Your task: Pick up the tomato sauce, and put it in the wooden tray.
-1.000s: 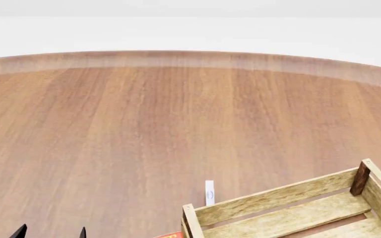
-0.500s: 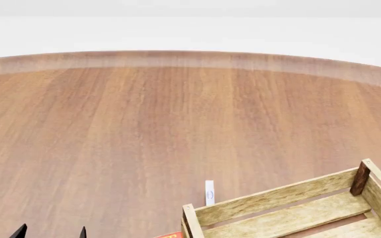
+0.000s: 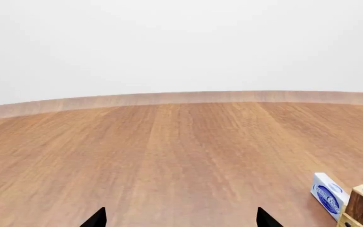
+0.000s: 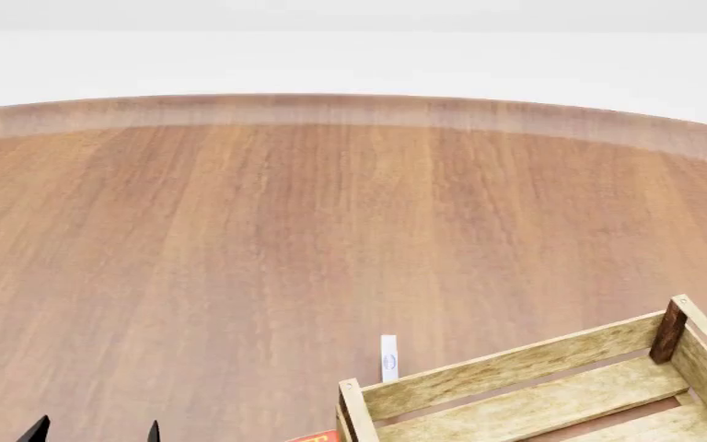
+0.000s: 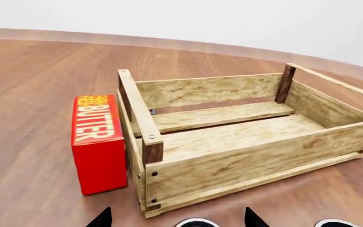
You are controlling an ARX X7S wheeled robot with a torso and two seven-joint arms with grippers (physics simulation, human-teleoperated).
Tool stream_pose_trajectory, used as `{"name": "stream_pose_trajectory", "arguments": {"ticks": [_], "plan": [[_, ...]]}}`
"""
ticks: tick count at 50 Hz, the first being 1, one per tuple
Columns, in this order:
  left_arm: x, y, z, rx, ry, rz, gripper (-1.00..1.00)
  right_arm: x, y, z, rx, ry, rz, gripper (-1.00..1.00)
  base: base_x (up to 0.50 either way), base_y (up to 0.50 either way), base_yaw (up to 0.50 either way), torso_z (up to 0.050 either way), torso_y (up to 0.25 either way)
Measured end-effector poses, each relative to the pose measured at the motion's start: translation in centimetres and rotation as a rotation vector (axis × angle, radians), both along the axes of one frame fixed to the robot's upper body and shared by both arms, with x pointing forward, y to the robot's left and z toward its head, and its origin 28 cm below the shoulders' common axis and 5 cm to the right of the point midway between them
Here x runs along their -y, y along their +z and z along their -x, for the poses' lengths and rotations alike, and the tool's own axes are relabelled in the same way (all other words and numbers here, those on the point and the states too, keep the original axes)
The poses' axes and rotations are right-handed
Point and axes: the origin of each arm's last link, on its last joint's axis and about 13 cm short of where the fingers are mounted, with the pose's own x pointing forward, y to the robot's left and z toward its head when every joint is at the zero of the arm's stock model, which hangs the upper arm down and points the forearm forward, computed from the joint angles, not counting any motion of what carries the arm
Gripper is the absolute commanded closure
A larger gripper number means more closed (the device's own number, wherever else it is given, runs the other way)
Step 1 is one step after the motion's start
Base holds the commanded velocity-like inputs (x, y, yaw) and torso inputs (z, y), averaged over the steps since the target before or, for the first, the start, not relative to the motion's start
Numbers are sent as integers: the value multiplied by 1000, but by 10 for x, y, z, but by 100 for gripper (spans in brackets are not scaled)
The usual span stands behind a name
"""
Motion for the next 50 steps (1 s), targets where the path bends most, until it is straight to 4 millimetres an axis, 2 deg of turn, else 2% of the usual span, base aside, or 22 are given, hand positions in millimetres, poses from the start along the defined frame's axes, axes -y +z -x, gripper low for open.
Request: {"name": "stream_pose_trajectory", "arguments": {"ticks": [50], "plan": [[0, 0, 0, 0, 0, 0, -100, 2, -15, -5, -71, -35, -10, -100, 0, 0, 0, 0, 0]]}}
